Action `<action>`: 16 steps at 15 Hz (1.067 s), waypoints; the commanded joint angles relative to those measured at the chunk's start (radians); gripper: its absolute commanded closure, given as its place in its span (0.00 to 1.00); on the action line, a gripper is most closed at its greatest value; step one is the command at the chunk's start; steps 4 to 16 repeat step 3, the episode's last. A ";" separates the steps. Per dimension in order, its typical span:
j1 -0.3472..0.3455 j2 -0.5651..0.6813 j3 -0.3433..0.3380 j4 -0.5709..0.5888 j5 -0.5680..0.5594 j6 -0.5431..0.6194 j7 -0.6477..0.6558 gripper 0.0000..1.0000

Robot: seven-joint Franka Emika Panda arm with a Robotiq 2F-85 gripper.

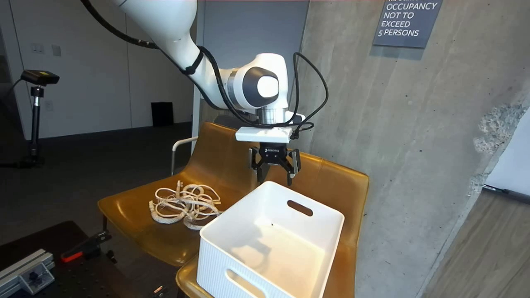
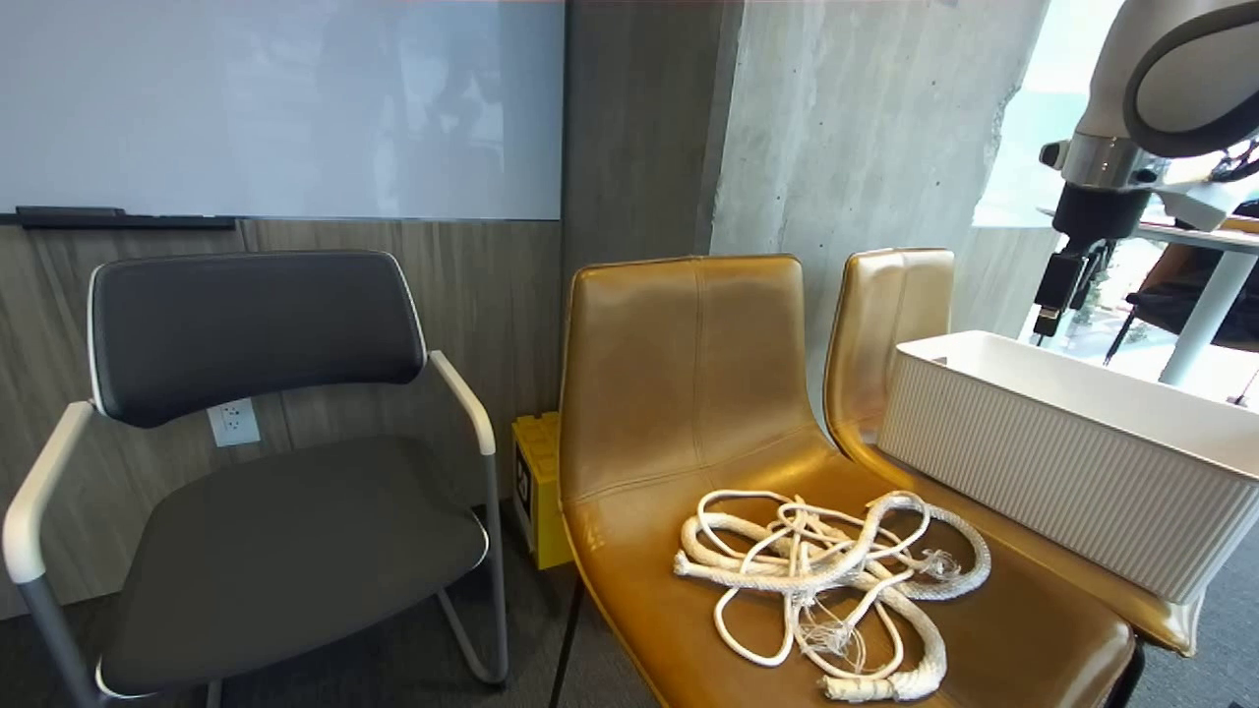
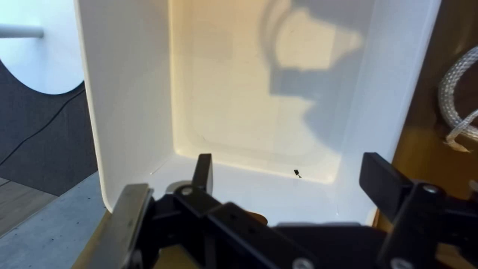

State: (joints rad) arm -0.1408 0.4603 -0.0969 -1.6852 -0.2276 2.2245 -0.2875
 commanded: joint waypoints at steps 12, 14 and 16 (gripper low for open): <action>-0.002 0.000 0.002 0.002 -0.001 -0.003 0.000 0.00; -0.002 0.000 0.002 0.002 -0.001 -0.003 0.000 0.00; -0.002 0.000 0.002 0.002 -0.001 -0.003 0.000 0.00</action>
